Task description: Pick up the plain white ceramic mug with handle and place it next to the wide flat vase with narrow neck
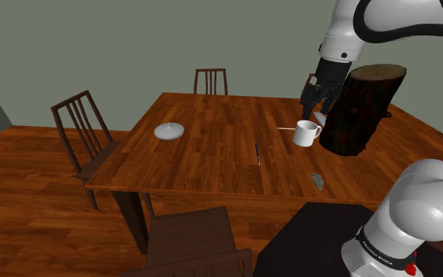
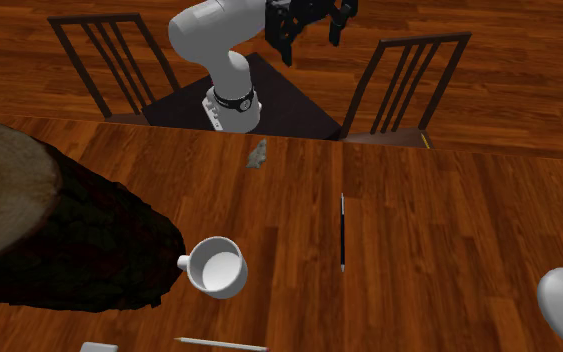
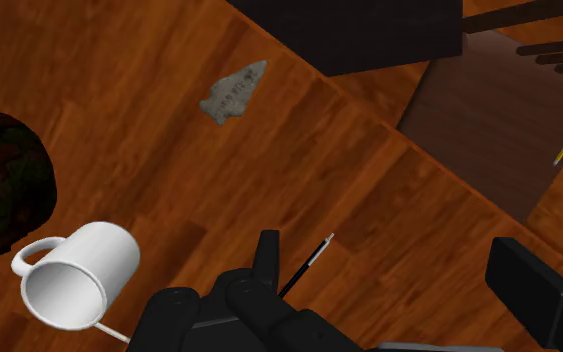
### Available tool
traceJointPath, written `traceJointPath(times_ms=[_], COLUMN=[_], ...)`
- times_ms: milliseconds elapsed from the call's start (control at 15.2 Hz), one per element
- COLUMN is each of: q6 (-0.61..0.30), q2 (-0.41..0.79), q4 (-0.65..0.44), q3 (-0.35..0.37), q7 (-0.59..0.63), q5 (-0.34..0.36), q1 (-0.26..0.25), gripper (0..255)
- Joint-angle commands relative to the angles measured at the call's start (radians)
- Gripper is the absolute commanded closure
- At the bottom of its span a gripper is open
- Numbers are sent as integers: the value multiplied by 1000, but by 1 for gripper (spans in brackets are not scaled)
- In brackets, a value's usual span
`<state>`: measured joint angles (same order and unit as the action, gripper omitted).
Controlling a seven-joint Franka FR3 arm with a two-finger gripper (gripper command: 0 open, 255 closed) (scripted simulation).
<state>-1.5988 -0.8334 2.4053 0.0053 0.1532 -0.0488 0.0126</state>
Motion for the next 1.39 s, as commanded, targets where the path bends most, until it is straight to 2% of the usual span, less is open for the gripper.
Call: traceJointPath(times_ms=[0,660,990,1320], q6=[0,-250,-379,-499], q2=[0,176,311,471], q4=[0,73,60,13], q3=[0,-160,-240,-318], q7=[0,-183,-271,-365], q5=[0,117,152,159], q1=[0,62,85,97], gripper=[0,0,0,0])
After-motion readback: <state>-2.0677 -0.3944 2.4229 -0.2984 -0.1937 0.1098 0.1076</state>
